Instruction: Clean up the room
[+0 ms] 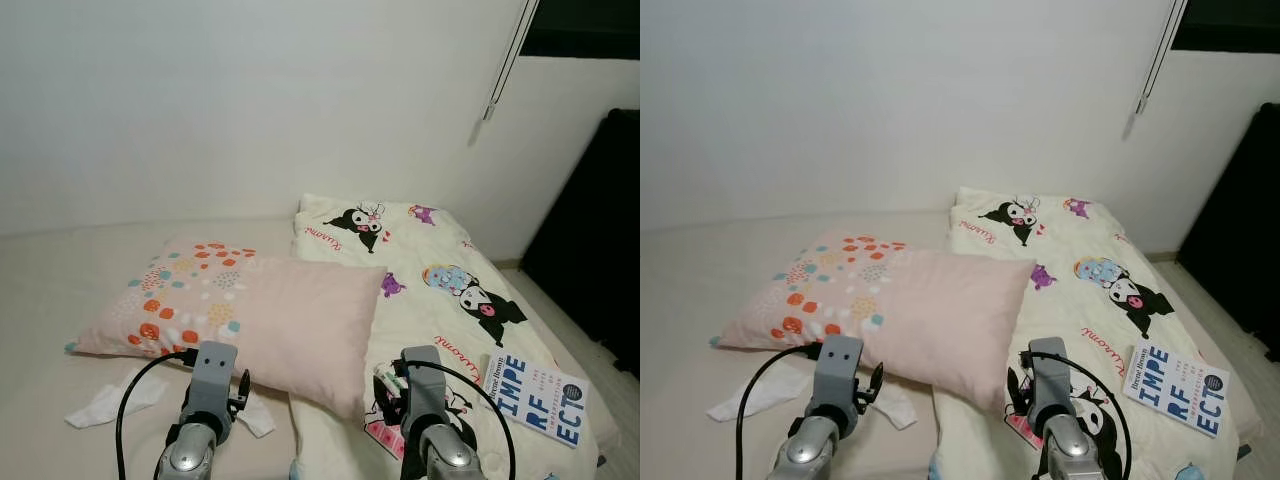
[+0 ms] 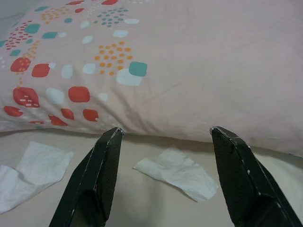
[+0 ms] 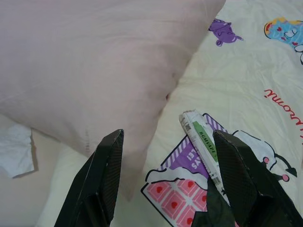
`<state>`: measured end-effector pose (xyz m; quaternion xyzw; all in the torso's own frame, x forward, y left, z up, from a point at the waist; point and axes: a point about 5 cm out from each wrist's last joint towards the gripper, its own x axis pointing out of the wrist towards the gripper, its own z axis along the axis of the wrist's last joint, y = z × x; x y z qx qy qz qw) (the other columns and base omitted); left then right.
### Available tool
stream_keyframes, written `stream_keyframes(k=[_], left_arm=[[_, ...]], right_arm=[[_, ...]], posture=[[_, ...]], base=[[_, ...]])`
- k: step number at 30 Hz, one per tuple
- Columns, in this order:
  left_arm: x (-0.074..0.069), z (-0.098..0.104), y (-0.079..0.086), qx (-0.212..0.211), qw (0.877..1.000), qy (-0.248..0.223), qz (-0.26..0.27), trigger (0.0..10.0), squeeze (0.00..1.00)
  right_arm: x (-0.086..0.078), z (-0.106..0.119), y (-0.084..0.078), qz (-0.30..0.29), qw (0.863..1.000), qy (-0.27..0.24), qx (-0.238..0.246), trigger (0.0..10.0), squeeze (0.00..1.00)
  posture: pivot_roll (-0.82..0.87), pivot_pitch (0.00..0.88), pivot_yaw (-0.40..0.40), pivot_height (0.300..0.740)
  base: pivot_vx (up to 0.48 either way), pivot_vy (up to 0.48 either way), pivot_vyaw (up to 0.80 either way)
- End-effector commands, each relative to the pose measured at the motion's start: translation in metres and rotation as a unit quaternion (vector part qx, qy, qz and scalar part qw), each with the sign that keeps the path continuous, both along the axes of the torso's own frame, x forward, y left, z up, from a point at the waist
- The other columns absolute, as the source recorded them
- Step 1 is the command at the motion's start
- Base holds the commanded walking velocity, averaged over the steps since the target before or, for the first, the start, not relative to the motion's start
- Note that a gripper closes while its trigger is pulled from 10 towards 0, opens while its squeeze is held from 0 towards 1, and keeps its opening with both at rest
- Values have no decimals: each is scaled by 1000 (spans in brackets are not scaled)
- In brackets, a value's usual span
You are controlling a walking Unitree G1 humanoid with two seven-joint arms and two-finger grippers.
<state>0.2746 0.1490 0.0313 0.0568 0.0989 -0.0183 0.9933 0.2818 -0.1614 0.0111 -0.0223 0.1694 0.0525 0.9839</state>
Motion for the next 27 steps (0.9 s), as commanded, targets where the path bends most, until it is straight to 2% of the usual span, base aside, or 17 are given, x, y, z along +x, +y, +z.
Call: stream_keyframes(k=[1, 27], left_arm=[[-2, -1, -2, -6, 1000, 1, -2, 10000, 0], [-2, 0, -4, -2, 1000, 2, -15, 10000, 0]], right_arm=[[-2, -1, -1, -4, 1000, 5, 5, 10000, 0], [-2, -1, -4, -14, 1000, 3, 13, 10000, 0]], posture=[[9, 63, -50, 670], [16, 75, -40, 636]], base=[[0, 0, 0], [0, 0, 0]])
